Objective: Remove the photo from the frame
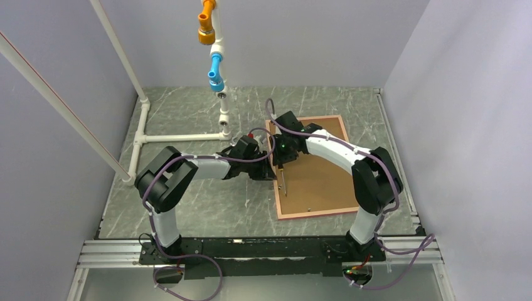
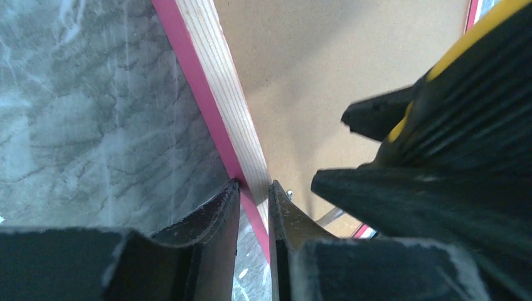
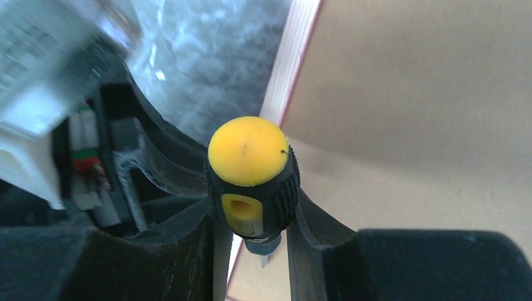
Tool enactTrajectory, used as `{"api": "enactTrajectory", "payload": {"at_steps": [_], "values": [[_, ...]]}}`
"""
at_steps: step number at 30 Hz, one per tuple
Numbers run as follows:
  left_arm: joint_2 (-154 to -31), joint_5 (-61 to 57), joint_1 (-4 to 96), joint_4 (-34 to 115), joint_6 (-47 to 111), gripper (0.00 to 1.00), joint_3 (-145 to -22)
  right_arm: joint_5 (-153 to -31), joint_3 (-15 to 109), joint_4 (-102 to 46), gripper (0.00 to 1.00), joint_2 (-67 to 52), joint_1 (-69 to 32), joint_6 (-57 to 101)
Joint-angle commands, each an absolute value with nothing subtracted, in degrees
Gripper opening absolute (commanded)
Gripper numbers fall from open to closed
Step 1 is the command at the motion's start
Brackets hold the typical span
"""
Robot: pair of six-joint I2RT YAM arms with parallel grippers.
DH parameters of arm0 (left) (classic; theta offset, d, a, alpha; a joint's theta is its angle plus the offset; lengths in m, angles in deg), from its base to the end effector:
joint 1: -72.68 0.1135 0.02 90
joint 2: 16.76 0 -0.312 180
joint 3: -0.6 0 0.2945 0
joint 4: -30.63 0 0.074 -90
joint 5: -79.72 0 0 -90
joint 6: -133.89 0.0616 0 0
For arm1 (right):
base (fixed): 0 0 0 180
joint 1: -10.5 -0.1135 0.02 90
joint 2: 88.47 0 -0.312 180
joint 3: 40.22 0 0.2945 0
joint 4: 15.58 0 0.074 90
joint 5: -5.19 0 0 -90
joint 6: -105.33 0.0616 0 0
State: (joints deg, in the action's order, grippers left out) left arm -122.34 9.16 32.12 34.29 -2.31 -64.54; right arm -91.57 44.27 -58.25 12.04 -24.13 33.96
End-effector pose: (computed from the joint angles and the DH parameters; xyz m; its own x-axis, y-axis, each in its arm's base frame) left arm 0.3079 -0.2905 0.1311 -0.9396 -0.0917 -0.3299 0.1685 0.7149 -0.6786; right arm 0.3499 0.2504 0.2235 -0.8625 -0.2101 -0.4603 -0.3579 0.8965 0.2613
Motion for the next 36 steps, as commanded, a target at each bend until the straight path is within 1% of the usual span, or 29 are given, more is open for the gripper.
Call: {"api": "enactTrajectory", "payload": {"at_steps": [1, 4, 6, 9, 15, 18, 20, 21, 22, 23, 25, 28, 32, 36], "values": [[-125.6, 3.3, 32.3, 40.8, 1.0, 0.25, -63.8, -85.8, 46.9, -65.6, 0.0, 12.0, -24.9, 32.1], [-125.3, 3.5, 32.5, 41.0, 1.5, 0.24, -63.9, -85.0, 46.9, -65.9, 0.0, 9.7, -25.0, 32.4], [-124.7, 3.7, 32.6, 41.3, 2.3, 0.25, -64.2, -86.7, 46.0, -64.1, 0.0, 5.7, -24.9, 33.1], [-122.9, 4.4, 32.5, 41.4, 3.9, 0.28, -64.4, -88.9, 44.4, -61.9, 0.0, 0.2, -24.6, 35.1], [-117.5, 5.3, 32.5, 40.0, 5.6, 0.46, -62.8, -88.8, 39.5, -58.5, 0.0, -7.4, -23.6, 38.9], [-115.5, 4.0, 31.8, 41.8, 5.3, 0.51, -62.4, -89.0, 36.9, -57.9, 0.0, -9.5, -23.1, 39.7], [-114.0, 1.0, 29.8, 43.7, 4.5, 0.54, -62.1, -89.1, 35.3, -57.8, 0.0, -10.9, -23.1, 40.2], [-113.2, -0.6, 28.5, 45.2, 3.6, 0.64, -62.1, -88.9, 34.2, -57.6, 0.0, -11.8, -23.1, 40.4], [-112.8, -2.7, 27.1, 47.0, 2.6, 0.67, -62.4, -88.6, 33.1, -57.5, 0.0, -12.8, -23.1, 40.7], [-112.6, -4.6, 25.6, 48.9, 1.4, 0.68, -62.9, -88.0, 32.1, -57.4, 0.0, -14.0, -23.1, 41.1], [-112.3, -8.8, 22.9, 52.3, -1.3, 0.68, -63.5, -86.9, 29.8, -57.3, 0.0, -16.5, -23.0, 42.0], [-113.0, -11.6, 19.2, 55.0, -4.9, 0.65, -63.8, -86.5, 26.0, -56.6, 0.0, -21.0, -23.0, 44.1], [-116.8, -10.8, 17.0, 55.0, -5.8, 0.62, -65.5, -85.0, 21.5, -56.6, 0.0, -27.2, -22.9, 46.1], [-119.7, -10.1, 16.3, 56.5, -3.7, 0.57, -67.3, -81.8, 20.0, -58.3, 0.0, -32.0, -22.9, 47.0]]}}
